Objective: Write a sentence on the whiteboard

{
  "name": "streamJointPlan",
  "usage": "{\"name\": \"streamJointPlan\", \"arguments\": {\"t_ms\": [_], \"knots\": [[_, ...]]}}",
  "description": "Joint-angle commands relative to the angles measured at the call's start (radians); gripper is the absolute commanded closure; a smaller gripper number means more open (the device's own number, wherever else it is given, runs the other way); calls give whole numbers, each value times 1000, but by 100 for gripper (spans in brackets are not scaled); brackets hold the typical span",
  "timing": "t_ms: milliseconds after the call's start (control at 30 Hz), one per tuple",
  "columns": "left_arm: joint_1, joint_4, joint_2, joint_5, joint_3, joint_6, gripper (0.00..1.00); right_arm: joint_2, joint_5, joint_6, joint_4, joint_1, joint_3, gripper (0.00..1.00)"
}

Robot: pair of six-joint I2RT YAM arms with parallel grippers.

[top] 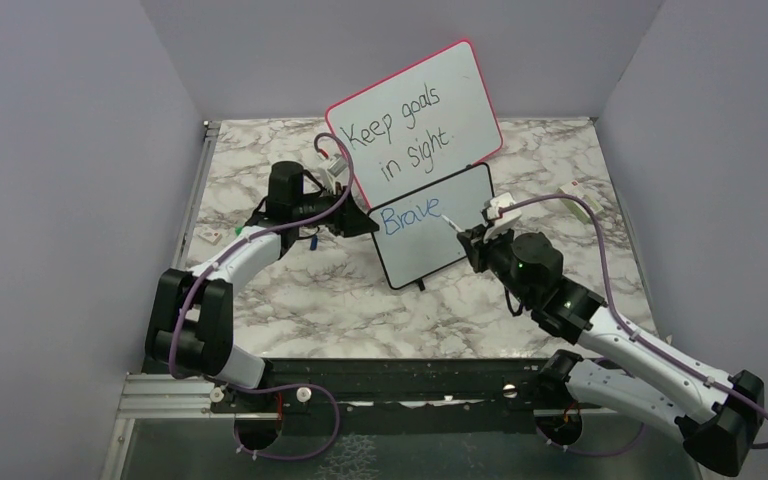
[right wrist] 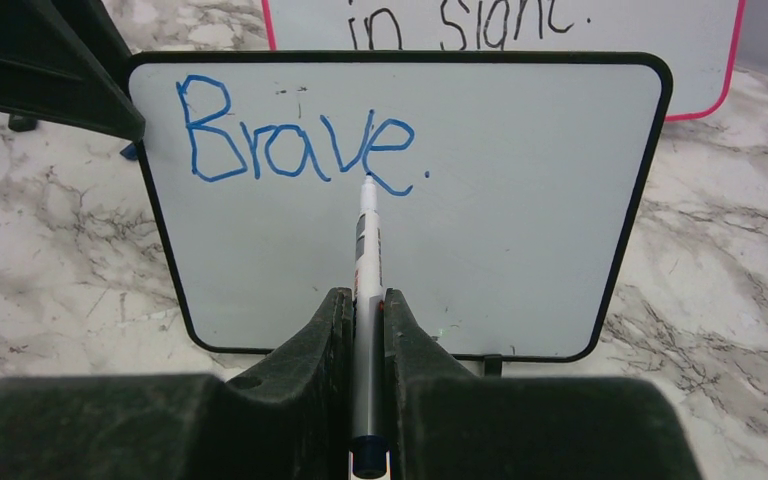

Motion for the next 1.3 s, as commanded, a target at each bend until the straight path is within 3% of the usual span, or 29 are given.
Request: {"name": "streamJointPlan", "arguments": {"t_ms": [0, 200, 467, 800, 1067, 1267], "knots": [[-22, 92, 17, -15, 0, -35, 60, 19, -52, -17, 64, -4, -6, 99], [-27, 74, 63, -2, 23, 0, 70, 60, -81, -13, 72, -4, -9, 99], [-26, -55, 90, 15, 92, 122, 100, 97, -100, -16, 88, 24, -13, 99], [-26, -200, 105, -3, 137, 243, 100, 155, 81, -8, 65, 186, 31, 99], [-29, -187, 103, 7, 119, 238, 100, 218, 296, 26, 96, 334, 28, 99], [-30, -185, 99, -6, 110, 241, 100, 295, 346, 32, 169, 386, 38, 99]]}}
